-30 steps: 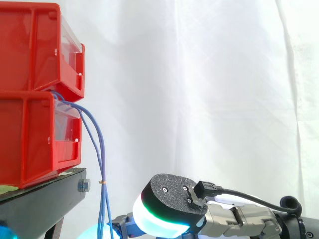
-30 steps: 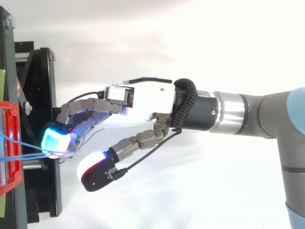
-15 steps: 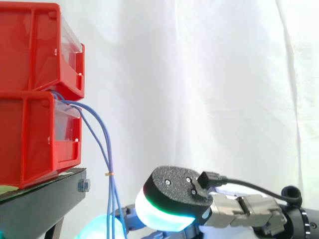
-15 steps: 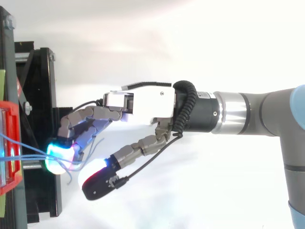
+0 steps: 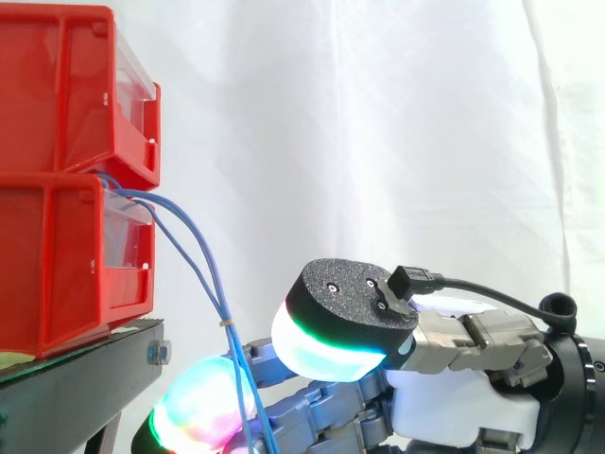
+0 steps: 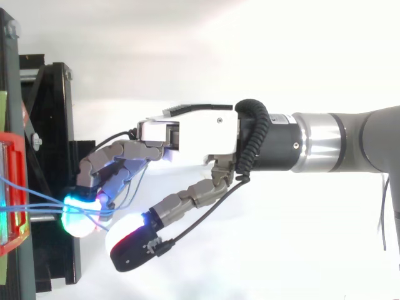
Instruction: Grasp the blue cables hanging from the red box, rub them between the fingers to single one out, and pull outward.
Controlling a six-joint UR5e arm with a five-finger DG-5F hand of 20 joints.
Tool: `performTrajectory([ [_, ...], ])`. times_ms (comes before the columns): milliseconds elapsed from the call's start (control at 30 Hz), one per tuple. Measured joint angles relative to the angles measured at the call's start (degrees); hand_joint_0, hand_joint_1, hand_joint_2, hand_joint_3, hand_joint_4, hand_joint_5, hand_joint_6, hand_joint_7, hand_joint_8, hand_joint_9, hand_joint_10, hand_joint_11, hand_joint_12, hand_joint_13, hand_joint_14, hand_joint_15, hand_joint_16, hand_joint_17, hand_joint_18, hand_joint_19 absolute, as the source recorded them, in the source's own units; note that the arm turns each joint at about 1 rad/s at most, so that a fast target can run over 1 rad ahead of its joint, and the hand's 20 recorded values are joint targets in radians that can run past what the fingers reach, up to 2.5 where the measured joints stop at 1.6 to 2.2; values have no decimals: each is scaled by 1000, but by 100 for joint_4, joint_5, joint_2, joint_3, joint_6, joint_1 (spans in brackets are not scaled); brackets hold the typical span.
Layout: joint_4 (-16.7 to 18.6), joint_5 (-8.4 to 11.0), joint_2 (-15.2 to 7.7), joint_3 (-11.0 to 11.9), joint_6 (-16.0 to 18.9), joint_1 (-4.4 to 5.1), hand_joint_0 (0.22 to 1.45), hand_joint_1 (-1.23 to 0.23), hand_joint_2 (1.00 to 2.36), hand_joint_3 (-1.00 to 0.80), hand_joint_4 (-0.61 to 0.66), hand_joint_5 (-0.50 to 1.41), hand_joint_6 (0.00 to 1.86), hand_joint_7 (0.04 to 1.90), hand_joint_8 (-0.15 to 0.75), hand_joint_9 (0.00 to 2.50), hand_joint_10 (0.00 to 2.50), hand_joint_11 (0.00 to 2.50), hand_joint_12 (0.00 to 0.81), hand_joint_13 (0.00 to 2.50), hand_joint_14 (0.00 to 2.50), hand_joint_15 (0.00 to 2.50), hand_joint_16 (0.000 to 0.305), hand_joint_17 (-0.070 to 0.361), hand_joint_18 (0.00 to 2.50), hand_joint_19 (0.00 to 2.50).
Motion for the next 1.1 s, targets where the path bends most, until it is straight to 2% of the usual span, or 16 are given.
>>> performTrajectory([
  [267, -230, -91, 123, 0, -29, -73, 568, -654, 1006, -156, 268, -147, 879, 1007, 409, 786, 8, 532, 471, 617, 9, 344, 70, 157, 694, 421],
  [500, -315, -118, 158, 0, -11, -146, 581, -699, 1007, -57, 226, -145, 896, 1063, 413, 858, 11, 641, 472, 672, 9, 366, 70, 157, 779, 419],
  [800, -350, -119, 270, 0, -20, -209, 591, -723, 1011, -96, 227, -151, 910, 1024, 400, 854, 13, 679, 456, 673, 10, 374, 66, 149, 774, 440],
  [1100, -610, -119, 417, 0, -30, -270, 584, -738, 1012, -170, 251, -152, 912, 1033, 384, 845, 14, 678, 442, 662, 12, 386, 63, 143, 749, 454],
])
